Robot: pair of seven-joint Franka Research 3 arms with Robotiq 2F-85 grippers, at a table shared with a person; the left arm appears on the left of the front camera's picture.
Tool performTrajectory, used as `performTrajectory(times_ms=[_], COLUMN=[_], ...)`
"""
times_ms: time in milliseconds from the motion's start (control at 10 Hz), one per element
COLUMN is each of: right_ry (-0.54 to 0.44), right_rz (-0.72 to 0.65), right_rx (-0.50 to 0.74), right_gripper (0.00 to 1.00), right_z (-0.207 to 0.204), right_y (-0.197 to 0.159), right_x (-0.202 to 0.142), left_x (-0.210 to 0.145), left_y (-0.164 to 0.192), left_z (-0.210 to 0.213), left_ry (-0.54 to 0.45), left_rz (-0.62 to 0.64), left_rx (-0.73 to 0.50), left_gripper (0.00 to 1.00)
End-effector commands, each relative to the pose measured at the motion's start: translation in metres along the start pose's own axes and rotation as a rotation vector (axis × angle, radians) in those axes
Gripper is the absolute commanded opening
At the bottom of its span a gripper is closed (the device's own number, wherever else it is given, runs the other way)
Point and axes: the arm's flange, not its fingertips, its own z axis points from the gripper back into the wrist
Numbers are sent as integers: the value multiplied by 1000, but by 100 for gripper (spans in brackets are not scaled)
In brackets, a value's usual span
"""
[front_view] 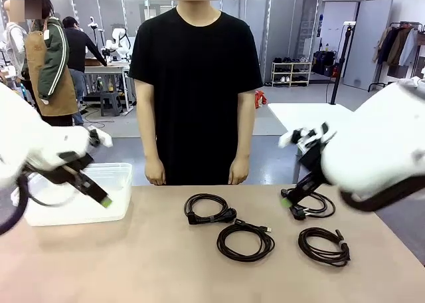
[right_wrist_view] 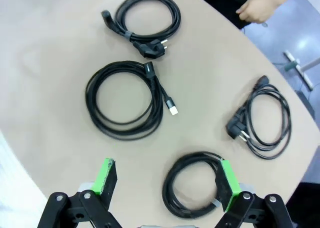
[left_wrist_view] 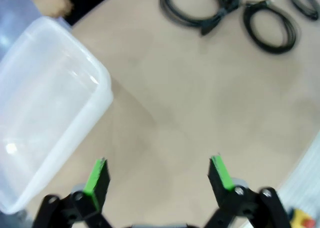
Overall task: Organize and store the cables.
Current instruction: Place the Power Cable into the Organizing box.
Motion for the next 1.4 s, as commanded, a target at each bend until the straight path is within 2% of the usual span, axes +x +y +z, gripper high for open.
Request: performTrajectory(times_ms=[0, 100, 300, 400, 500, 700, 900, 1000, 1100, 1300], right_ry=[14, -16, -65, -35, -47, -81, -114, -140, -102, -102], right_rz=[72, 70, 65, 34, -5, -126, -146, -174, -154, -154], right_rx=[85, 109, 110, 78, 63, 35, 22, 12, 24, 24], right_gripper=[100, 100, 100, 100, 100, 100, 100, 100, 100, 100], right_z=[57, 84, 133, 148, 164, 182, 182, 180, 210, 210], right_y=[-32, -42, -48, -46, -41, -37, -34, -33, -59, -59], right_x=[-17, -31, -76, -104, -134, -190, -207, -207, -191, -191], left_x=[-25, -42, -83, -104, -125, -160, -164, -161, -162, -162], left_y=[42, 56, 79, 86, 90, 93, 93, 96, 106, 106], left_z=[62, 81, 111, 120, 124, 124, 125, 127, 136, 136], left_ry=[-12, -26, -124, -175, -249, -277, -278, -288, -261, -261], left_rz=[-98, -170, -233, -235, -187, -135, -99, -40, -100, -100], left_rx=[-151, -167, -149, -112, -110, -99, -73, -64, -100, -100], left_gripper=[100, 100, 100, 100, 100, 100, 100, 100, 100, 100])
